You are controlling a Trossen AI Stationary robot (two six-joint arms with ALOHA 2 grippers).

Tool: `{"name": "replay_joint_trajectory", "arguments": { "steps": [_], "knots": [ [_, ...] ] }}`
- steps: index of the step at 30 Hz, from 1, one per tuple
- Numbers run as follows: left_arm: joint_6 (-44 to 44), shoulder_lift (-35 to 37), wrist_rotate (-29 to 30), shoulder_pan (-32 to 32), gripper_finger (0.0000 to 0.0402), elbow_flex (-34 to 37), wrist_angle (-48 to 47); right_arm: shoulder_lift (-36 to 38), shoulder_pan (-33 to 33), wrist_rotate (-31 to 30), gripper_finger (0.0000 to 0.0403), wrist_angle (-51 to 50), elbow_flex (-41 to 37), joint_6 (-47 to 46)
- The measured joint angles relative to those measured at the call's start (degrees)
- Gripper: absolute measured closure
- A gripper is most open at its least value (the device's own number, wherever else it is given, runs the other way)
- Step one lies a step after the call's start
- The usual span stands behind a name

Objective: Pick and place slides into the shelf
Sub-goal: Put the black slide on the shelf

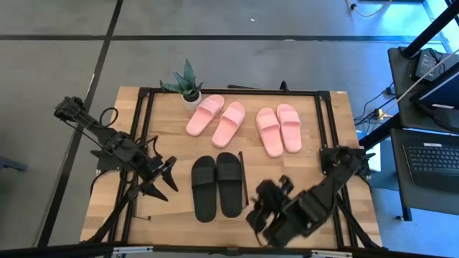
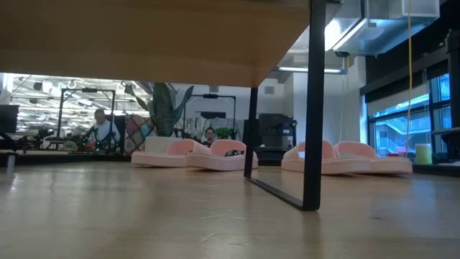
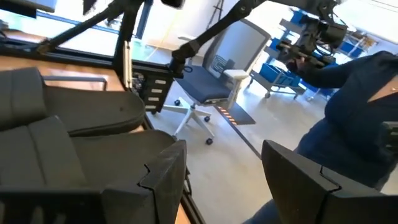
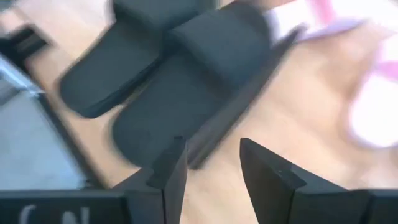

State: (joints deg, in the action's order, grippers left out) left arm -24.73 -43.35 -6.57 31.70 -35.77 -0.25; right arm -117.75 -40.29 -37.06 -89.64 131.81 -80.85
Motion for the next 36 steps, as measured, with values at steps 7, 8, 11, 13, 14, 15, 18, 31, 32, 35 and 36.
{"name": "replay_joint_trajectory", "arguments": {
  "steps": [7, 8, 11, 13, 14, 15, 18, 31, 32, 35, 36],
  "knots": [
    [0.28, 0.0, 0.24, -3.01, 0.0201, 0.0, -0.04, 6.29, 3.84, -1.86, 0.0253, -0.27, -2.1, 24.35],
    [0.75, 0.0, 0.51, -3.52, 0.0201, 0.0, -0.02, 6.75, 3.84, -3.61, 0.0253, 0.14, -2.1, 28.43],
    [3.7, 0.0, 3.26, -5.29, 0.0201, 0.0, 0.02, 7.3, 4.86, -7.22, 0.0253, -0.17, -2.08, 34.5],
    [4.68, -0.01, 4.4, -7.12, 0.0201, 0.0, 0.29, 7.32, 6.29, -7.64, 0.0253, -0.29, -2.12, 35.35],
    [5.6, -0.21, 4.72, -8.14, 0.0201, 0.0, 0.63, 7.39, 6.99, -7.74, 0.0253, -0.31, -2.12, 36.39],
    [7.0, -0.59, 4.76, -9.09, 0.0201, 0.0, 0.88, 7.46, 7.65, -7.74, 0.0253, -0.23, -2.12, 37.66],
    [11.58, -1.78, 4.04, -11.04, 0.0201, 0.02, 0.59, 7.27, 10.28, -5.05, 0.0253, -0.3, -2.12, 40.94],
    [11.39, -3.92, 0.92, -13.37, 0.0201, 0.02, 5.5, 7.75, 33.38, 11.54, 0.0253, 1.12, -2.18, 57.86],
    [11.4, -3.89, 0.66, -13.37, 0.0201, 0.0, 7.12, 8.23, 35.58, 12.53, 0.0253, 1.9, -2.21, 59.63],
    [11.42, -3.89, -1.61, -13.37, 0.0201, 0.0, 10.26, 9.54, 42.47, 22.88, 0.0253, 8.04, -2.04, 66.75],
    [11.52, -3.89, -2.08, -13.37, 0.0201, 0.0, 10.99, 9.52, 44.57, 26.06, 0.0253, 10.99, -2.01, 69.3]
  ]
}}
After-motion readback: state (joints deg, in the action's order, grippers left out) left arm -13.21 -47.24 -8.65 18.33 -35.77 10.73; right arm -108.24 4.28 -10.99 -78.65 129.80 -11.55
